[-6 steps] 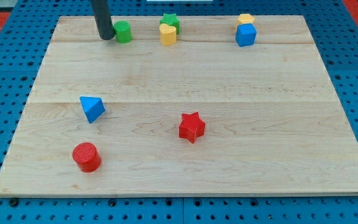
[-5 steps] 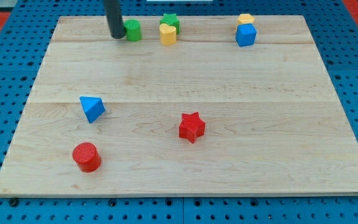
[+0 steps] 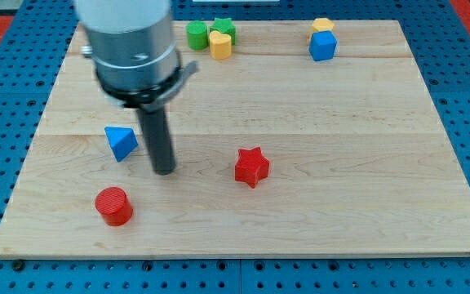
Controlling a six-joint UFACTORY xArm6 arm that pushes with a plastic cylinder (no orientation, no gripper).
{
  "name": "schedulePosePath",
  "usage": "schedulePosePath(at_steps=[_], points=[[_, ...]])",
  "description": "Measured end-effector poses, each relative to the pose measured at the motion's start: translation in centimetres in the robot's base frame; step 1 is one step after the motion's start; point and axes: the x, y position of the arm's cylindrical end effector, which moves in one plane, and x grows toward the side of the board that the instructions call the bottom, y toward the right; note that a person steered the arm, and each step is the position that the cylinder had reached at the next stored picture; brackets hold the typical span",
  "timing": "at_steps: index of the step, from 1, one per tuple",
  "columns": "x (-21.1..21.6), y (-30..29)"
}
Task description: Slightly move the triangle diagonally to the heart
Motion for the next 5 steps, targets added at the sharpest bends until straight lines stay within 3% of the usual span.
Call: schedulePosePath(at_steps=[1,3,4,5], points=[[-2.0,-5.0],[-10.9,-1.4],[-6.5,-1.1],[-4.4,-5.1]])
